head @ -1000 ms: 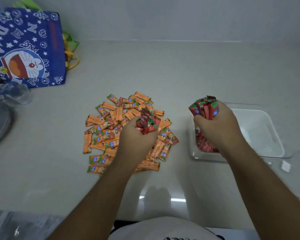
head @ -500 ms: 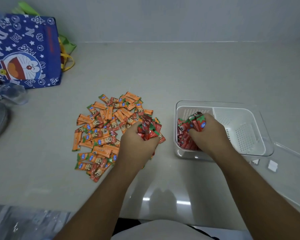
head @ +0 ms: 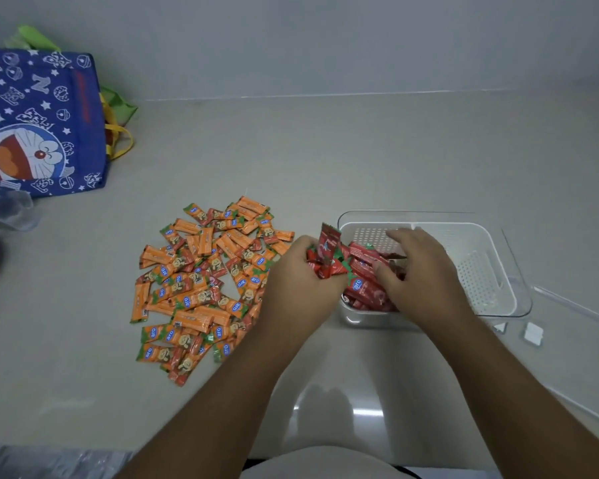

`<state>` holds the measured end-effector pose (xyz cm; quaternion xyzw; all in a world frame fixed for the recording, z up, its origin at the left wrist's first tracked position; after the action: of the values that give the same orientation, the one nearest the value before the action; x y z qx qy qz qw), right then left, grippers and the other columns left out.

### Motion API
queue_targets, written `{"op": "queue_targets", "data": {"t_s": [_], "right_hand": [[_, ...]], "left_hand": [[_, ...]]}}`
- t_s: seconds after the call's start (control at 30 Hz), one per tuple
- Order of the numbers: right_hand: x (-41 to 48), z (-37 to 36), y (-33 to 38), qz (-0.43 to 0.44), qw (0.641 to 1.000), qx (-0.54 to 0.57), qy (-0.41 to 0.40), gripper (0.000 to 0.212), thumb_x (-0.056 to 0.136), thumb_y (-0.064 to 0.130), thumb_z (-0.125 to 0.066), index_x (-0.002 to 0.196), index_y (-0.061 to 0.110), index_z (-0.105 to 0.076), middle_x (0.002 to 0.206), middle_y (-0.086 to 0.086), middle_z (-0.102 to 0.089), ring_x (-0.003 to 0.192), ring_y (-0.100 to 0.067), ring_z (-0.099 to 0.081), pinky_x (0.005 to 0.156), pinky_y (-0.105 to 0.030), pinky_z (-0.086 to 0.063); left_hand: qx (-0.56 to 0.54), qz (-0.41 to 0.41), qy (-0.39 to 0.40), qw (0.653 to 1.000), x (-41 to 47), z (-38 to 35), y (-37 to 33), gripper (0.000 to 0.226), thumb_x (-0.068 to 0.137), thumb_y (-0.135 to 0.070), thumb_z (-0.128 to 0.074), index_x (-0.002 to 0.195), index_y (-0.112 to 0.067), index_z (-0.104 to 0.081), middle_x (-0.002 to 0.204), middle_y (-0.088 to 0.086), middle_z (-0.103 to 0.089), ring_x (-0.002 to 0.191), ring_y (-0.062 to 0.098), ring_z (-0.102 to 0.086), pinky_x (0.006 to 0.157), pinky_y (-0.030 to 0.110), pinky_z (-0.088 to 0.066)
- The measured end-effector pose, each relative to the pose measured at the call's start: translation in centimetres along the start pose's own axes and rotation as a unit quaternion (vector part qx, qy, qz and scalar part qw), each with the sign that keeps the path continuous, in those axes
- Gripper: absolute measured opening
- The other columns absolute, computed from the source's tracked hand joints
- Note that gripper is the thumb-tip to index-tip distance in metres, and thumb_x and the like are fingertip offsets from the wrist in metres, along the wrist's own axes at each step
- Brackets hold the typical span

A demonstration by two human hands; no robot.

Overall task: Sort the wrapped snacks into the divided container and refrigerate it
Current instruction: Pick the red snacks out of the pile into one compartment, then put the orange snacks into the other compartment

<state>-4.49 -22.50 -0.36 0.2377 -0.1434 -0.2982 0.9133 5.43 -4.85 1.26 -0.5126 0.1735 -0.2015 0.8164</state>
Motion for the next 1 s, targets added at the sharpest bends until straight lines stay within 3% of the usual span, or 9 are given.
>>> {"op": "queue_targets", "data": {"t_s": [0.13, 0.33, 0.4, 0.47, 0.53, 0.7, 0.83, 1.0], "right_hand": [[-1.0, 2.0, -3.6, -0.056, 0.998, -0.021, -0.032, 0.047, 0.091, 0.035, -0.064, 0.135, 0.019, -0.056, 0.142, -0.004, -0.056, 0.141, -0.025, -0.039, 0.114, -0.045, -0.032], [-2.1, 2.2, -6.1, -0.082, 0.995, -0.06, -0.02, 0.044, 0.095, 0.038, -0.053, 0.136, 0.022, -0.056, 0.142, -0.002, -0.056, 0.139, -0.022, -0.043, 0.112, -0.044, -0.036], [-2.2, 2.0, -6.0, -0.074, 0.995, -0.067, -0.024, 0.042, 0.096, 0.04, -0.051, 0.134, 0.024, -0.057, 0.138, 0.002, -0.059, 0.135, -0.019, -0.046, 0.107, -0.041, -0.037], [-2.2, 2.0, -6.0, -0.071, 0.994, -0.072, -0.029, 0.04, 0.095, 0.04, -0.052, 0.132, 0.026, -0.057, 0.134, 0.004, -0.061, 0.13, -0.018, -0.049, 0.1, -0.038, -0.04], [-2.1, 1.8, -6.1, -0.08, 0.994, -0.073, -0.021, 0.042, 0.095, 0.042, -0.051, 0.134, 0.027, -0.056, 0.137, 0.005, -0.059, 0.132, -0.017, -0.047, 0.099, -0.038, -0.041], [-1.8, 1.7, -5.2, -0.062, 0.995, -0.069, -0.023, 0.045, 0.096, 0.038, -0.054, 0.138, 0.022, -0.055, 0.147, -0.001, -0.052, 0.142, -0.021, -0.04, 0.11, -0.046, -0.035], [-1.3, 0.8, -1.1, -0.01, 0.999, -0.016, -0.042, 0.045, 0.093, 0.033, -0.054, 0.135, 0.017, -0.058, 0.148, -0.004, -0.051, 0.145, -0.024, -0.035, 0.115, -0.053, -0.03], [-0.4, -3.0, 6.7, 0.09, 0.996, -0.005, 0.003, 0.046, 0.089, 0.031, -0.056, 0.132, 0.015, -0.059, 0.143, -0.004, -0.056, 0.142, -0.022, -0.037, 0.115, -0.04, -0.026]], "left_hand": [[0.069, -0.051, 0.03, 0.996, 1.9, -3.9, -2.8, 0.034, 0.07, -0.032, -0.073, 0.098, -0.034, -0.055, 0.08, -0.011, -0.071, 0.071, 0.006, -0.068, 0.064, 0.038, -0.06], [0.268, -0.09, 0.091, 0.955, 4.6, -9.8, -3.1, 0.038, 0.079, -0.03, -0.073, 0.109, -0.026, -0.05, 0.103, -0.002, -0.062, 0.094, 0.025, -0.064, 0.075, 0.042, -0.058], [0.323, -0.113, 0.122, 0.932, 4.5, -11.1, -2.1, 0.058, 0.075, -0.037, -0.078, 0.125, -0.025, -0.051, 0.123, 0.0, -0.059, 0.114, 0.026, -0.058, 0.091, 0.043, -0.054], [0.353, -0.147, 0.146, 0.912, 4.1, -11.6, -1.4, 0.087, 0.071, -0.051, -0.079, 0.144, -0.022, -0.044, 0.146, 0.002, -0.047, 0.136, 0.026, -0.042, 0.111, 0.042, -0.041], [0.348, -0.185, 0.139, 0.909, 3.9, -11.4, -1.4, 0.096, 0.073, -0.061, -0.073, 0.152, -0.018, -0.037, 0.158, 0.005, -0.035, 0.148, 0.027, -0.027, 0.121, 0.041, -0.026], [0.322, -0.206, 0.125, 0.916, 3.1, -9.0, -1.0, 0.097, 0.086, -0.071, -0.053, 0.16, -0.015, -0.023, 0.17, 0.004, -0.012, 0.157, 0.023, -0.002, 0.125, 0.038, 0.001], [0.305, -0.194, 0.102, 0.927, 2.6, -5.5, 0.1, 0.087, 0.093, -0.064, -0.05, 0.161, -0.017, -0.021, 0.171, 0.003, -0.012, 0.158, 0.021, 0.0, 0.127, 0.039, 0.0], [0.305, -0.132, 0.047, 0.942, 2.2, 2.1, 4.3, 0.079, 0.099, -0.054, -0.048, 0.161, -0.015, -0.02, 0.17, 0.002, -0.013, 0.157, 0.018, 0.0, 0.126, 0.033, 0.004]]}}
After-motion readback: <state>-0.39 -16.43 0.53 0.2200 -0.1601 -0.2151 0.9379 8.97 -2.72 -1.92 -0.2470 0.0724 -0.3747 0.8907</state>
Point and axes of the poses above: each hand's wrist, its own x-axis towards the middle knuckle, its own z-axis out of the back of the hand, y = z × x, the point moved 6 cm from there along x, towards the middle knuckle
